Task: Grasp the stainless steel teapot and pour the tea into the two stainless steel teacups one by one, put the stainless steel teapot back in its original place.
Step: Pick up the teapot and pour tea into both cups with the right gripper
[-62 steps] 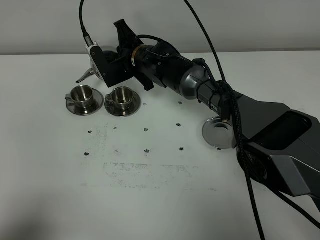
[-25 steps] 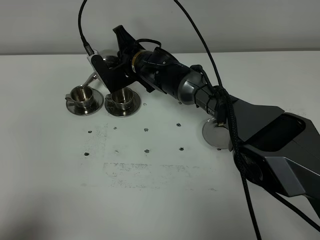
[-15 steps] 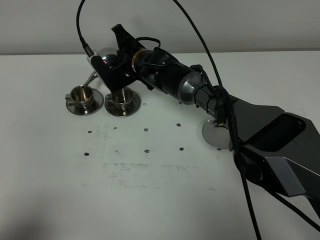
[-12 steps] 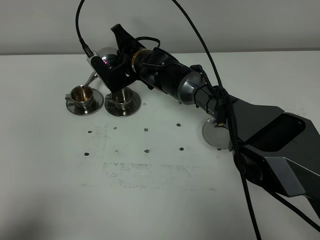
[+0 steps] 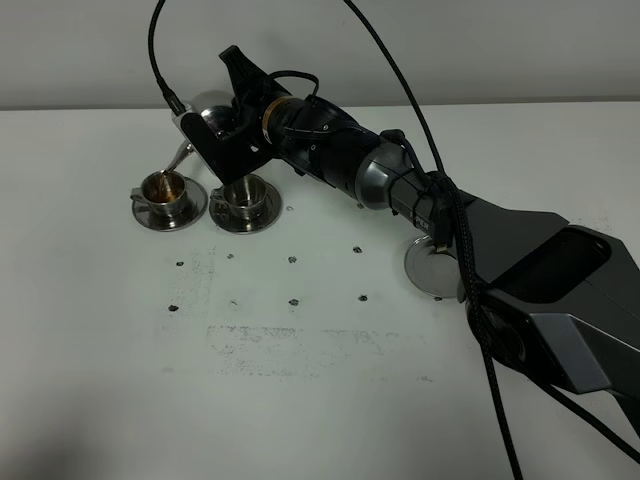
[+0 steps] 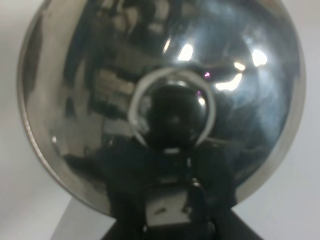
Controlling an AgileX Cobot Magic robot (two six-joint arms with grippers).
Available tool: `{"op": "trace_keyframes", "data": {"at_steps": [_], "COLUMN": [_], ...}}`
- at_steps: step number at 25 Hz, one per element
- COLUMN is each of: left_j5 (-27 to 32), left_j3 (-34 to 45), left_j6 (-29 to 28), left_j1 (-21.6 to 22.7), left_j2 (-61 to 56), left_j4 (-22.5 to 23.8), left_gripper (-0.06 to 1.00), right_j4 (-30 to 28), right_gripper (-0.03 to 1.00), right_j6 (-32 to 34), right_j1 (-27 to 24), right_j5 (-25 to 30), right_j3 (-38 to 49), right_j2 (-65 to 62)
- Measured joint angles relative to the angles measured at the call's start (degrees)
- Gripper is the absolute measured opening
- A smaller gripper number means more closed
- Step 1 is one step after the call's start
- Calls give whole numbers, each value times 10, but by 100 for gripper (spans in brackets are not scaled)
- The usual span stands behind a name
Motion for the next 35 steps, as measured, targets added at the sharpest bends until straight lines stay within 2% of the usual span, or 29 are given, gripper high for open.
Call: {"op": "trace_keyframes", "data": {"at_steps": [35], "left_j5": [0], "left_j3": [0], "left_j6": [0], "left_j1": [0], "left_j2": [0], "left_j4": [0], "left_gripper": [6], "right_j4": [-34], "right_gripper": [18], "right_j6": [1], "right_j1": [0], "right_j5": [-16], "right_j3": [0], "right_j2": [0]}}
